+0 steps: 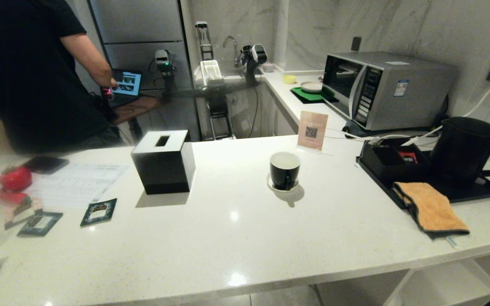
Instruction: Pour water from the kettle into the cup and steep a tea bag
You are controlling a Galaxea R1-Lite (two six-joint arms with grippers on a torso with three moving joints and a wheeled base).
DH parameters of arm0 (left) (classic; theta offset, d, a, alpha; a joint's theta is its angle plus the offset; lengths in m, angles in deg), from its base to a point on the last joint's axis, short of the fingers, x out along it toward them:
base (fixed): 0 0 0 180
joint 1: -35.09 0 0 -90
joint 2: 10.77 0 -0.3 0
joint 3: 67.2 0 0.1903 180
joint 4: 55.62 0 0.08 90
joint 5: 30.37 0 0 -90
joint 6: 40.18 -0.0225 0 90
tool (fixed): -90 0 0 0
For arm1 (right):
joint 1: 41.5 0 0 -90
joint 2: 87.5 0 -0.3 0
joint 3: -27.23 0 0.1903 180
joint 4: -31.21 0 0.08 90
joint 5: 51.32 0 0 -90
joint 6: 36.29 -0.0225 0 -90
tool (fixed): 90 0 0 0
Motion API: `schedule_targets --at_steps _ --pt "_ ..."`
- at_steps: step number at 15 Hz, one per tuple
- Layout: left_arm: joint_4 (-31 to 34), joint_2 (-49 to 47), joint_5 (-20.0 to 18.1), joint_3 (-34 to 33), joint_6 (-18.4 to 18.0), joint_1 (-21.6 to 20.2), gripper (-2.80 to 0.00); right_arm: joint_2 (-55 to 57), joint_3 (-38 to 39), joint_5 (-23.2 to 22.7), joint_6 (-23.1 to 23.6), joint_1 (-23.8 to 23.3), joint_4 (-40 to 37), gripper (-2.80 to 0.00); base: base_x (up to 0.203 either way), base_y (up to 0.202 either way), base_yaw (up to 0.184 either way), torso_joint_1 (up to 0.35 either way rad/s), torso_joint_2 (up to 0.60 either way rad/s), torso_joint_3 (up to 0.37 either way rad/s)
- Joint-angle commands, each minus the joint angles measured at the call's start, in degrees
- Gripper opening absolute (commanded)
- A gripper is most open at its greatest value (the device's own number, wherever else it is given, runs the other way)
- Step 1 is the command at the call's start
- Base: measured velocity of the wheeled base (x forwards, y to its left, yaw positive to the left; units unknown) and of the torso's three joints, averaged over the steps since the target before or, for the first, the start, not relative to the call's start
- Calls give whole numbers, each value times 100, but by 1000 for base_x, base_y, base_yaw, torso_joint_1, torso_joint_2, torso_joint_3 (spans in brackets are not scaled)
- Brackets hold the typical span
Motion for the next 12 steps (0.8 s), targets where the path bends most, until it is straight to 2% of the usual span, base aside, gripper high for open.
schedule_targets --at_steps 1,9,12 --pt "-3 -9 -1 0 -1 -1 -280 1081 -593 1 101 -28 24 -280 0 0 0 0 0 0" --pt "-3 -9 -1 0 -1 -1 -280 3351 -2482 14 361 -136 -114 -280 0 0 0 0 0 0" --pt "-3 -9 -1 0 -1 -1 -280 3959 -3136 26 336 -136 -468 -280 0 0 0 0 0 0"
